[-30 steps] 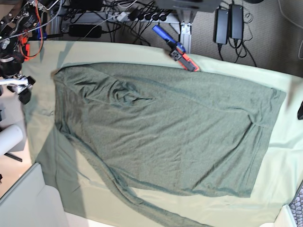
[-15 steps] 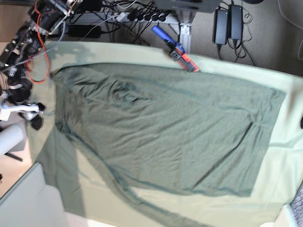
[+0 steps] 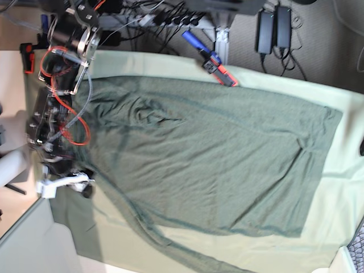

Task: Fold the T-shirt properly
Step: 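Reach the right gripper to the shirt's side edge and pinch it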

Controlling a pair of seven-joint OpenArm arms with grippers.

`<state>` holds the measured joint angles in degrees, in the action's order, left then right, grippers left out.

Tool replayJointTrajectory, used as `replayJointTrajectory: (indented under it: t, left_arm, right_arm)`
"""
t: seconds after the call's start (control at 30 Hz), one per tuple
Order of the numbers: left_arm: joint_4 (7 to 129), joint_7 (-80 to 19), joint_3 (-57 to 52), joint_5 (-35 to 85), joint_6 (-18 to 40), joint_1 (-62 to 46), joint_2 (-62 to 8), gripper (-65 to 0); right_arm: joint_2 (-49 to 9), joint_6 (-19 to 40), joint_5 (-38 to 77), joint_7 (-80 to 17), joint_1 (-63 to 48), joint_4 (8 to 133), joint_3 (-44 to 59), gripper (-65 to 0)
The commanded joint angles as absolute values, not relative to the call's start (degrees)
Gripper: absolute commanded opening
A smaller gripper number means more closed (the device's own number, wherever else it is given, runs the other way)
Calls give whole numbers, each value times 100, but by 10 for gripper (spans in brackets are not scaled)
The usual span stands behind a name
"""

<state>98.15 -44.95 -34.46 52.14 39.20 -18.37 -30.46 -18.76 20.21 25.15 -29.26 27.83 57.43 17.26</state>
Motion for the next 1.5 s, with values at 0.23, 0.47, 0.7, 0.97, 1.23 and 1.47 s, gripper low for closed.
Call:
replayJointTrajectory:
  t: [0.23,0.47,0.7,0.97,1.23,1.47]
  left_arm:
    - [9911,-4486,-3275,5317,4000,-1798,-3164,-303]
    - [9911,-4547,-3258,5426,4000,-1811,-3164,-303]
    - [9911,-4659,-3258,5548,4000,-1813,-3162,-303]
    - [9911,-4654,-3258,5551,4000,-1811,-3162,-303]
    - [9911,-4595,-3258,5551,4000,-1809,-3159,-303]
    - [9911,-4497,-3258,5404,4000,-1809,-3162,-303]
  right_arm:
    - [-1199,1479,965,-2178,3885,4895,137,-220]
    - [-1201,982,526,-2016,4362,3948,-425,-220]
    - [-1234,956,425,-1916,4392,3514,-425,-220]
    - [-1234,545,338,-1610,4296,3415,-425,-261]
    - [-1234,534,-311,-1297,4180,3420,-425,-650]
    - [-1273,578,-408,-1304,3776,3924,-425,-650]
